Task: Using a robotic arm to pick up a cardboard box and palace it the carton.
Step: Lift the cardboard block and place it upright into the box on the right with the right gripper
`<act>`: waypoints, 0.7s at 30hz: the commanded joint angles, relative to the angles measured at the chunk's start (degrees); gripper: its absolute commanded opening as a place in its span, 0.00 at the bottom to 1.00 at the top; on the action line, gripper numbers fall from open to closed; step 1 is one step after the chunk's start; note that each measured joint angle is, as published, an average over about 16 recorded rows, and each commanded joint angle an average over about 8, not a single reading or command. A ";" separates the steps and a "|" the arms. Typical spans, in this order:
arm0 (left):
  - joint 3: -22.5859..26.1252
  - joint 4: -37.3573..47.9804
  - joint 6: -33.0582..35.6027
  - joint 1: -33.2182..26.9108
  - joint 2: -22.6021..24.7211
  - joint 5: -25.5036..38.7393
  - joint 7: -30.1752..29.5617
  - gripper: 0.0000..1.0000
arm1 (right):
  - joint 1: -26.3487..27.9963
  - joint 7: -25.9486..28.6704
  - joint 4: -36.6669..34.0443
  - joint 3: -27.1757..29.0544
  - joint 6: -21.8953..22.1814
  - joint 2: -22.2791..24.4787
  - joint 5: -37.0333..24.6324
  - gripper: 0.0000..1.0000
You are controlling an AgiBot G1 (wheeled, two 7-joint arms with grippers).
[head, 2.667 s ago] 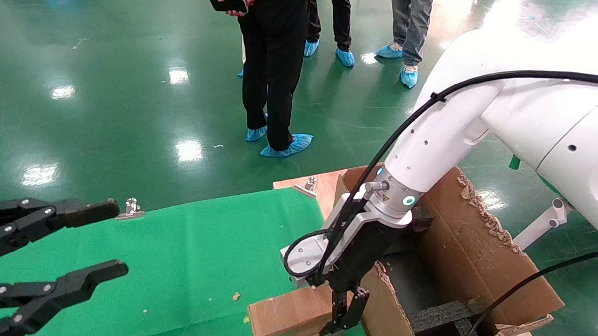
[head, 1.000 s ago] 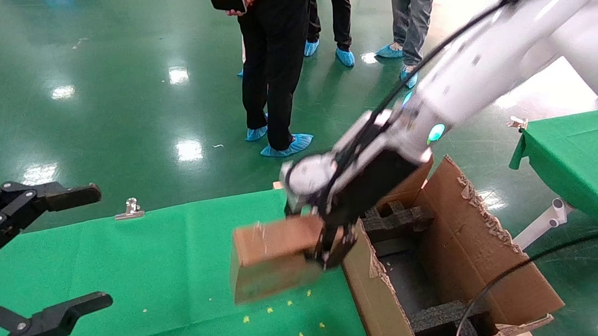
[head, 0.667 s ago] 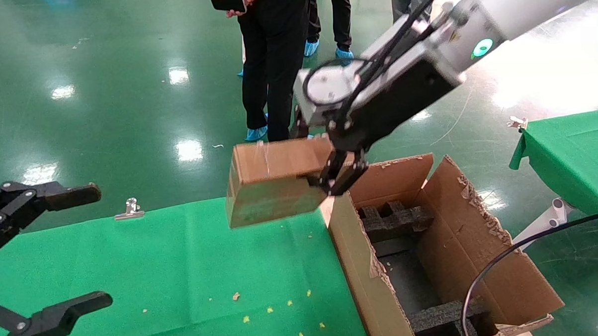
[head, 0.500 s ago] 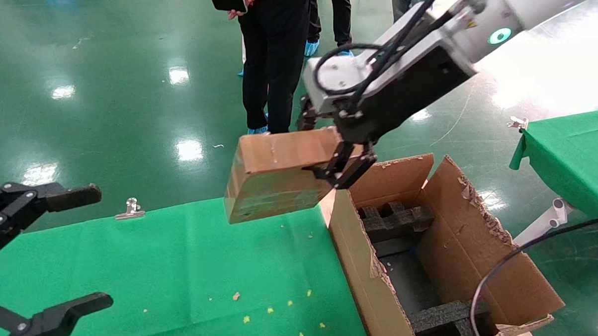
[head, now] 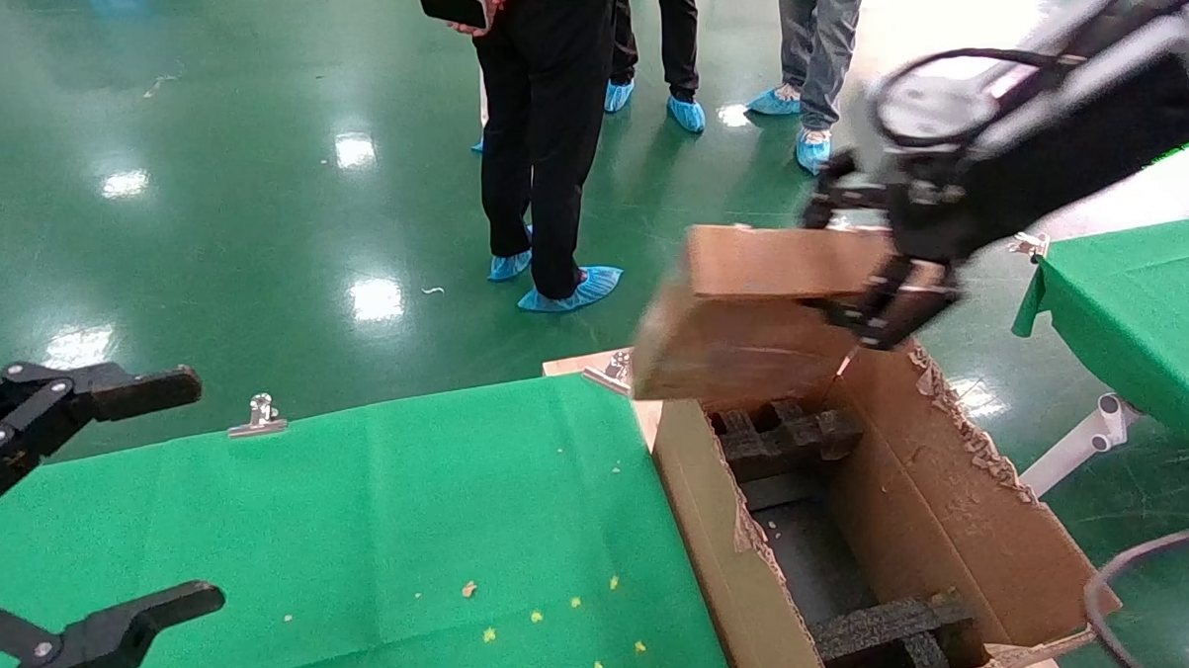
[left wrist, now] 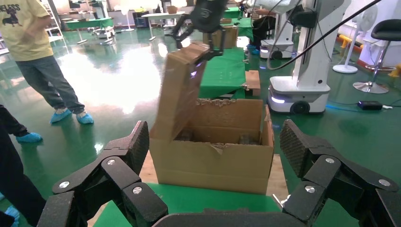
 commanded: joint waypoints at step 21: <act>0.01 0.00 0.00 0.00 0.00 -0.01 0.01 1.00 | 3.79 10.39 -7.91 -22.21 3.64 11.28 5.76 0.00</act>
